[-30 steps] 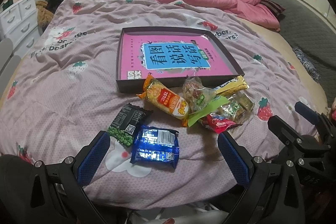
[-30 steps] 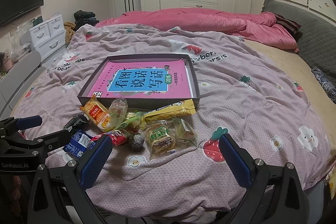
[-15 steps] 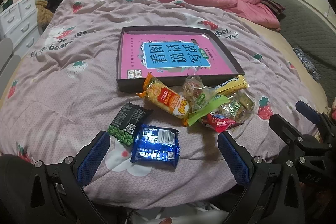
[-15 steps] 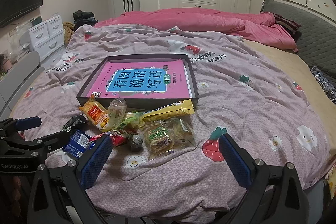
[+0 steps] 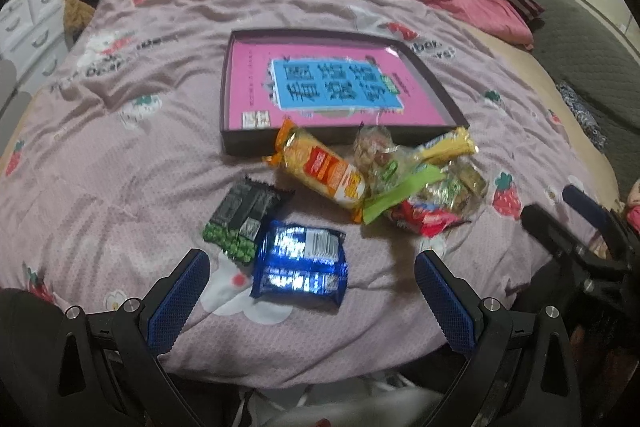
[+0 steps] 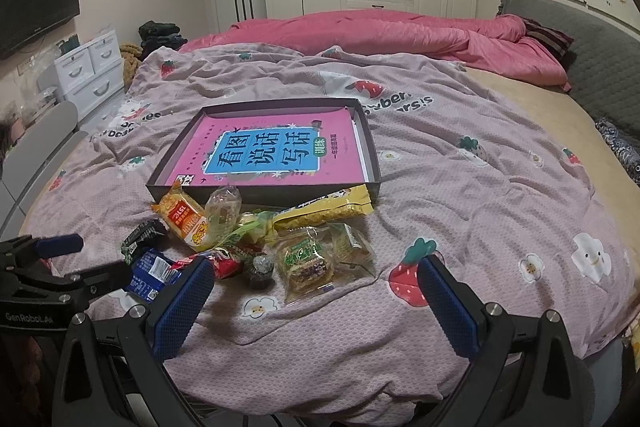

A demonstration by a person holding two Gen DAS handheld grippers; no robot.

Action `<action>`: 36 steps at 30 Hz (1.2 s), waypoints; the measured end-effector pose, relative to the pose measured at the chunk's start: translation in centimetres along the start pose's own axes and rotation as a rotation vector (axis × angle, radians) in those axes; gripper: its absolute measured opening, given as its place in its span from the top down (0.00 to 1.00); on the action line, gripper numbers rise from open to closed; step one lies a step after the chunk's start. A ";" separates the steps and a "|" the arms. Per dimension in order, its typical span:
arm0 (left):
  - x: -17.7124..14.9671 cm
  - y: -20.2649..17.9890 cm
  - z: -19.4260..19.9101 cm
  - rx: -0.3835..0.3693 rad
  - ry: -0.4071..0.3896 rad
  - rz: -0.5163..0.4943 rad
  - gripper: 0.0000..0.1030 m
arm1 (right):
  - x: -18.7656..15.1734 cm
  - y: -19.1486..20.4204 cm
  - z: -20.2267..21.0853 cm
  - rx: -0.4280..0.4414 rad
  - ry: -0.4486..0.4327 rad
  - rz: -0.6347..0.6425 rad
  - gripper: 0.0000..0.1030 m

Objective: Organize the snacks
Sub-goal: 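Lower the left tool onto the blue biscuit pack and close it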

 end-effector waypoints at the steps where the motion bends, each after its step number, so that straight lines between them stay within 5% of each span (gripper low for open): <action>1: -0.2 0.2 -0.1 -0.002 0.012 -0.001 0.01 | -0.1 -0.1 -0.1 0.000 0.004 -0.008 0.01; 10: -2.2 0.4 -3.4 -0.020 0.137 0.014 0.01 | -0.7 -2.1 -1.6 -0.015 0.048 -0.064 0.01; 18: -2.9 0.8 -5.4 0.023 0.163 -0.018 0.01 | -2.4 -3.5 -4.1 -0.003 0.153 -0.123 0.01; 28: -3.1 0.8 -6.8 -0.009 0.186 0.017 0.06 | -3.3 -5.6 -7.7 -0.044 0.229 -0.149 0.02; 33: -3.1 0.3 -7.2 -0.025 0.186 0.018 0.11 | -4.0 -5.8 -9.5 -0.022 0.289 -0.155 0.22; 36: -3.3 0.1 -7.5 -0.026 0.194 0.014 0.15 | -4.0 -5.6 -10.0 0.000 0.290 -0.153 0.24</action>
Point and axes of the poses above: each gripper's, at about its wrist camera, not at the fingertips, and z roughly against the way its jaws point, y to its left, x to its top, the point moved 6 cm from there along -z, roughly the way its jaws point, and after that the axes turned 14 degrees about -y, right-handed, at the moved point
